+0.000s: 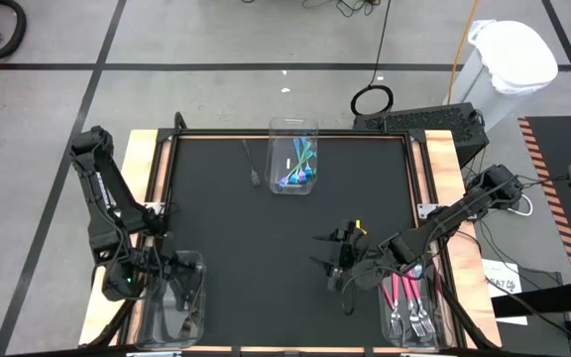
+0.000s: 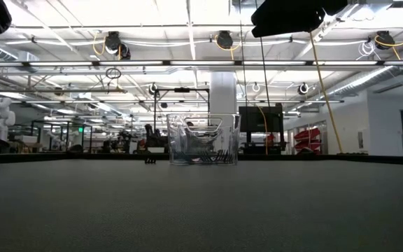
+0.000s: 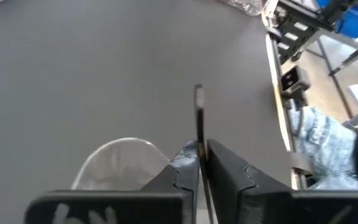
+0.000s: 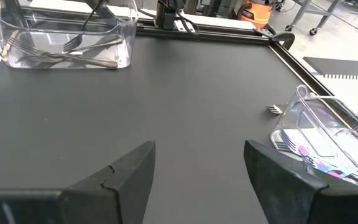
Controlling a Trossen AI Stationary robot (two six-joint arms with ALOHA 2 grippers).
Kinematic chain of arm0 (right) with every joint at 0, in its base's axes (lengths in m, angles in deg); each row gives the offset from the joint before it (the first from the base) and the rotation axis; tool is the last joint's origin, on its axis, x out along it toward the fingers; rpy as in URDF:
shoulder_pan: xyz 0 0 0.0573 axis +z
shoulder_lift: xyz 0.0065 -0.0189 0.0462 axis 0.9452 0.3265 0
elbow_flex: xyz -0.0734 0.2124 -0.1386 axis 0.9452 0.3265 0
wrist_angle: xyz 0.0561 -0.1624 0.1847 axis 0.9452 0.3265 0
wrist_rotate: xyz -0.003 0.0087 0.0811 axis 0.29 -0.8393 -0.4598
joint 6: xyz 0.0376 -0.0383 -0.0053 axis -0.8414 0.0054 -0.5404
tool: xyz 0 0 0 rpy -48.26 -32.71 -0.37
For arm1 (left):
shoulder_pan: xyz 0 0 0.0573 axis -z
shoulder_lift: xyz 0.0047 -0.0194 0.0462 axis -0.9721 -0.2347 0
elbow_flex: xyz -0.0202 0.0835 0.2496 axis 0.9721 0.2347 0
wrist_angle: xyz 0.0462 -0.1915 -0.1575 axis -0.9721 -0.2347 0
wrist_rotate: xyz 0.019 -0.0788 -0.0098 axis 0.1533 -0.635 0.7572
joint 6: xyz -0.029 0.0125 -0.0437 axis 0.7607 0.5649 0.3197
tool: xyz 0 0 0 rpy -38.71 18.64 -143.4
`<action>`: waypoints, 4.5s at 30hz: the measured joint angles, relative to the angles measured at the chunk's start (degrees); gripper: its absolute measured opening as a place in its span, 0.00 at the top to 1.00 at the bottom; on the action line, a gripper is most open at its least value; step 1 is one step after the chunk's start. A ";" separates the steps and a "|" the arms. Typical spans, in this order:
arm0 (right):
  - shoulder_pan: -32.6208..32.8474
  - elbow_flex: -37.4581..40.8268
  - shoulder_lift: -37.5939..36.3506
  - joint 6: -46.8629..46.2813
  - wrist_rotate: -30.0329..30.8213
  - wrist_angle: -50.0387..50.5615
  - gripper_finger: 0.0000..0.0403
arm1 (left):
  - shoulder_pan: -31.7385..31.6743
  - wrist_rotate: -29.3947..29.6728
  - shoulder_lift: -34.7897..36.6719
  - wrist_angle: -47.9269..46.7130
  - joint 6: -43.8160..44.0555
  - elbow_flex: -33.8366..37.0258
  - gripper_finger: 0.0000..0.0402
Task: Sort silverware by color (type)
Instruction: Put the black fork into the bottom left transparent bin
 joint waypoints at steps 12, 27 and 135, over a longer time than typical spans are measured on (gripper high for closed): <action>0.00 0.00 0.00 0.00 0.00 0.78 0.40 | -1.99 -0.36 -0.02 -1.66 -0.13 0.10 0.74; -0.02 0.00 0.00 0.00 0.00 0.83 0.40 | -3.40 1.39 0.02 -1.78 -1.61 0.07 0.74; -2.82 -0.02 0.02 -0.17 -0.16 0.81 0.40 | -60.49 -0.03 9.92 8.35 -28.85 -1.58 0.74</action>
